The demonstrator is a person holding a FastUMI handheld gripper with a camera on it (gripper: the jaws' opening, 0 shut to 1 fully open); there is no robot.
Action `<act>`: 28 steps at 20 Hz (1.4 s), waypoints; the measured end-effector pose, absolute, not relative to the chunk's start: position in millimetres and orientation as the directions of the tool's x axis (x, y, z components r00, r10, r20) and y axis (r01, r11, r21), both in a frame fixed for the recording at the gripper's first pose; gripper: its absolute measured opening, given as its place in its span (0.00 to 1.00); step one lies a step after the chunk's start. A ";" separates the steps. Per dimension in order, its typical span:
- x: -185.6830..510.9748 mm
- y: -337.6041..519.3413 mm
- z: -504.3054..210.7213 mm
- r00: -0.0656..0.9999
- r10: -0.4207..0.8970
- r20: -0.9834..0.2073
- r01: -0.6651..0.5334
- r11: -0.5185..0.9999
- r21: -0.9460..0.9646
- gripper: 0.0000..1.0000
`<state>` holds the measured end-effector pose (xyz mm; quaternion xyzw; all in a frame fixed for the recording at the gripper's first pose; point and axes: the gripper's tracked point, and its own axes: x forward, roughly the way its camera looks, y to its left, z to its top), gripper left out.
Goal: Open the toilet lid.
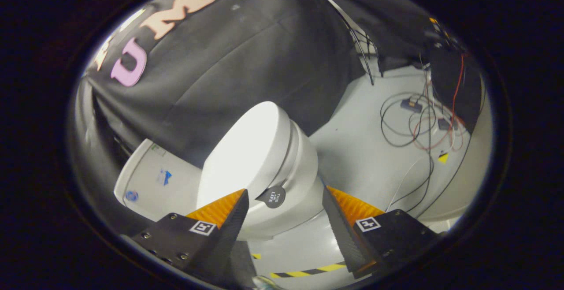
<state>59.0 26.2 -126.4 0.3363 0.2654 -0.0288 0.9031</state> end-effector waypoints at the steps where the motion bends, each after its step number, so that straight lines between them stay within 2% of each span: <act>1: 61.2 28.2 -126.4 0.856 0.141 -0.497 0.234 0.751 0.617 0.99; 16: 82.7 47.4 -167.8 0.789 0.245 -0.563 0.349 0.576 0.740 0.99; 24: 101.1 70.3 -171.6 0.776 0.288 -0.561 0.366 0.518 0.773 0.99; 25: 103.5 75.5 -173.8 0.769 0.302 -0.563 0.365 0.516 0.775 0.97; 28: 105.1 80.2 -179.7 0.753 0.305 -0.584 0.371 0.535 0.759 0.68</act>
